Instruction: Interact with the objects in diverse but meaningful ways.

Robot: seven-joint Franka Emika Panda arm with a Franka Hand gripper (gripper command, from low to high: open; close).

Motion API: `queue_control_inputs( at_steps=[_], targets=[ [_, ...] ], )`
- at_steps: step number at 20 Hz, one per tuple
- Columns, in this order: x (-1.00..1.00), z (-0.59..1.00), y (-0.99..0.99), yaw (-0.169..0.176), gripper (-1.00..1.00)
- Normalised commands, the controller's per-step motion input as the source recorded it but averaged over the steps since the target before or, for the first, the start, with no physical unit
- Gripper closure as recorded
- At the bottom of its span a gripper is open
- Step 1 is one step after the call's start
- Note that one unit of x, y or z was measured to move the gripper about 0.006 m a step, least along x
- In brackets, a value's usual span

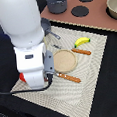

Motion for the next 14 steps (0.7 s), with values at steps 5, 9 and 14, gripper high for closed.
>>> queue_control_inputs(
  at_steps=[5, 9, 14],
  targets=[
    [0.17, -0.19, -0.26, 0.001, -1.0],
    [0.13, -0.2, -0.27, 0.008, -1.0],
    [0.19, -0.07, -0.32, 0.004, -1.0]
  ],
)
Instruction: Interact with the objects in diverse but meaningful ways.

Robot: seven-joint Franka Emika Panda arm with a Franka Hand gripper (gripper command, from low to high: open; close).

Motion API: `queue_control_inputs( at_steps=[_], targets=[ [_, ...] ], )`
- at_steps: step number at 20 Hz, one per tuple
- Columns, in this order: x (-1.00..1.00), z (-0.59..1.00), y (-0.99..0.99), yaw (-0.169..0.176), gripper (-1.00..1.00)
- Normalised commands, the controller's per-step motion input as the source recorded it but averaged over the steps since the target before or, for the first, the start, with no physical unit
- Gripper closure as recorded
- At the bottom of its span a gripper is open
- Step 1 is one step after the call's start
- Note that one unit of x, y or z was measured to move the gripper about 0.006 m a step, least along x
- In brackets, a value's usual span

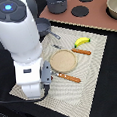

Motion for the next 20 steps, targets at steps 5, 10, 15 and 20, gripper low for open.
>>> queue_control_inputs(
  at_steps=[5, 10, 15, 20],
  targets=[
    [0.26, 0.0, -0.3, 0.001, -1.0],
    [0.23, 0.0, -0.26, 0.007, 1.0],
    [0.21, -0.01, -0.25, 0.006, 1.0],
    [0.22, 0.0, -0.25, 0.002, 1.0]
  ],
)
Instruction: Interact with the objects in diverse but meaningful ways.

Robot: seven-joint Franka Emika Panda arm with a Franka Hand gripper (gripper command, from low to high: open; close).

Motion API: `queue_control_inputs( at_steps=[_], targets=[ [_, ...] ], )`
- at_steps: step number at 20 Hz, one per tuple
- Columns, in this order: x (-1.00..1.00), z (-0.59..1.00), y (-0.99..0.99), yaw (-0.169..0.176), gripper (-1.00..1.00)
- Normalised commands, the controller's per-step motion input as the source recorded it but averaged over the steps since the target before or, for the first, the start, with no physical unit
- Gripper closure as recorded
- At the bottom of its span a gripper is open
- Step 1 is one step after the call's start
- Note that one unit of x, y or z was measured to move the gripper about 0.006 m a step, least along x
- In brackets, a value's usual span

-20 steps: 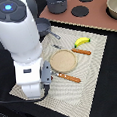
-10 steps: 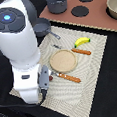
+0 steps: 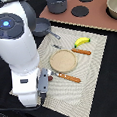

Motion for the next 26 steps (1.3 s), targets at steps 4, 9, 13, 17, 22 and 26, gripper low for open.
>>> queue_control_inputs(
  at_steps=[4, 9, 13, 17, 22, 26],
  targets=[
    [0.24, 0.0, -0.22, 0.0, 1.0],
    [0.22, 0.0, -0.21, 0.0, 1.0],
    [0.3, 0.15, -0.12, 0.001, 1.0],
    [0.09, 1.0, 0.1, 0.008, 1.0],
    [-0.04, 1.0, 0.36, 0.0, 1.0],
    [-0.17, 1.0, 0.62, 0.021, 1.0]
  ],
)
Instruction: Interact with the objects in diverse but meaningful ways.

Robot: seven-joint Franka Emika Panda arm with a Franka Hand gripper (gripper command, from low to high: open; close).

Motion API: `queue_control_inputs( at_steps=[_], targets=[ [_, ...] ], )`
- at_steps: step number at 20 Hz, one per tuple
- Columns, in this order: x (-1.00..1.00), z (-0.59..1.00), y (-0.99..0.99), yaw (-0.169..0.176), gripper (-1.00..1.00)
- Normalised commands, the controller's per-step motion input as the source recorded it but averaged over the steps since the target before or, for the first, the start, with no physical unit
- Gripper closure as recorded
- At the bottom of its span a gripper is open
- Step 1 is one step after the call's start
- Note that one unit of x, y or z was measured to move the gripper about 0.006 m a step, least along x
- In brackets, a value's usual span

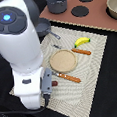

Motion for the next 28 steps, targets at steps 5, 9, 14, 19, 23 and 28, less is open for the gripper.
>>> queue_control_inputs(
  at_steps=[5, 9, 14, 19, 23, 28],
  targets=[
    [-0.46, 0.83, 0.7, 0.061, 1.0],
    [-0.6, 0.39, 0.71, 0.091, 1.0],
    [-0.52, 0.18, 0.77, 0.08, 1.0],
    [-0.59, 0.0, 0.69, 0.09, 1.0],
    [-0.65, -0.08, 0.62, 0.104, 1.0],
    [-0.68, -0.12, 0.6, 0.106, 1.0]
  ],
)
